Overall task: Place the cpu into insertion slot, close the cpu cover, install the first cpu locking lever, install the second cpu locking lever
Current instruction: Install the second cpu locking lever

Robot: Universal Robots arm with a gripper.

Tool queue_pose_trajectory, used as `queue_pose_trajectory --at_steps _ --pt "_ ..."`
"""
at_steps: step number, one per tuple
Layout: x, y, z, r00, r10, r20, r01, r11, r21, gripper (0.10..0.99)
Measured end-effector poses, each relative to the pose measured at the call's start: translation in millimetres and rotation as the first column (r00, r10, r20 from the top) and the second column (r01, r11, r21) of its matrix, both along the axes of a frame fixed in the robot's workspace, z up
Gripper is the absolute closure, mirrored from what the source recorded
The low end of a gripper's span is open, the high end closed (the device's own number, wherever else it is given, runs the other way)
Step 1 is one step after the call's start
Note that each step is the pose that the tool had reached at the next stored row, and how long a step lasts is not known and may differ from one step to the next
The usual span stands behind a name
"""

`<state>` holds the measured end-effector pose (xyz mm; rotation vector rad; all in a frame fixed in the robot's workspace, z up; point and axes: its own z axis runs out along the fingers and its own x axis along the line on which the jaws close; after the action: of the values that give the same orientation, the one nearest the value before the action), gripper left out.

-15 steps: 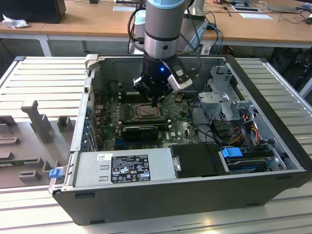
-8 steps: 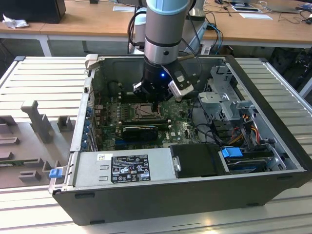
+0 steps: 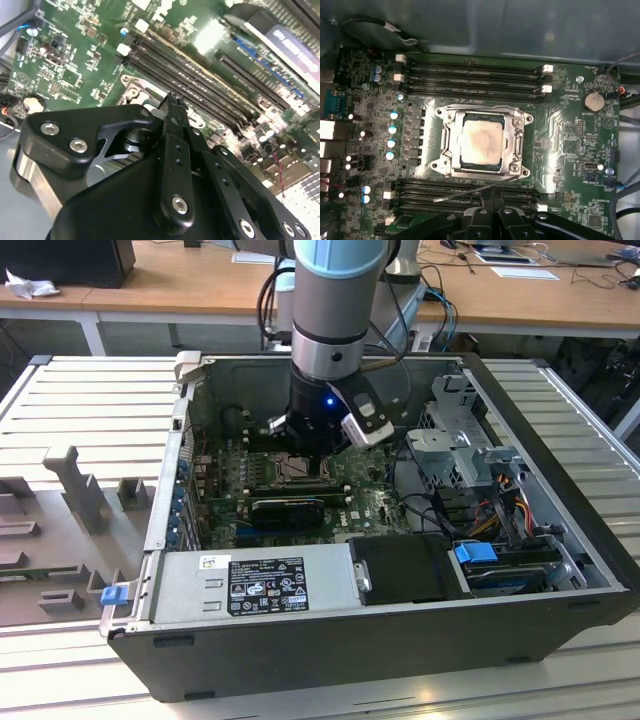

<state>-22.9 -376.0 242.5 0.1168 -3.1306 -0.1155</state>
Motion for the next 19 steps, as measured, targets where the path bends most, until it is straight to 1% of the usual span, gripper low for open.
queue_pose_trajectory --at_steps 2,3,4,5,6,8,9,10,14,17,18,19 --pt "-6.1 -0.5 -0.1 1.0 0.0 0.0 0.0 1.0 0.009 0.98" --pt "-8.9 -0.9 -0.2 1.0 0.001 0.0 -0.001 0.9999 0.017 0.98" --pt "-10.6 -1.1 -0.5 1.0 0.001 0.0 -0.001 0.9998 0.022 0.98" --pt "-14.3 -1.2 -1.2 1.0 0.001 0.0 -0.001 0.9996 0.03 0.98" --pt "-17.1 -1.2 -1.7 1.0 0.001 0.0 -0.001 0.9995 0.033 0.98" --pt "-27.7 -1.2 -3.8 1.0 0.001 0.0 -0.001 0.9993 0.038 0.98" --pt "-30.3 -1.1 -5.3 1.0 0.001 0.0 -0.001 0.9992 0.039 0.98" --pt "-31.1 -1.2 -7.0 1.0 0.001 0.0 -0.001 0.9992 0.039 0.98" --pt "-33.2 -1.2 -22.3 1.0 0.002 0.0001 -0.002 0.9992 0.04 0.98" --pt "-40.9 -1.3 -25.5 1.0 0.004 0.0 -0.004 0.9989 0.046 0.98" --pt "-43.0 -1.5 -26.2 1.0 0.004 -0.0001 -0.004 0.9987 0.05 0.98" --pt "-44.6 -2.3 -26.8 1.0 0.004 0.0002 -0.004 0.9983 0.058 0.98"
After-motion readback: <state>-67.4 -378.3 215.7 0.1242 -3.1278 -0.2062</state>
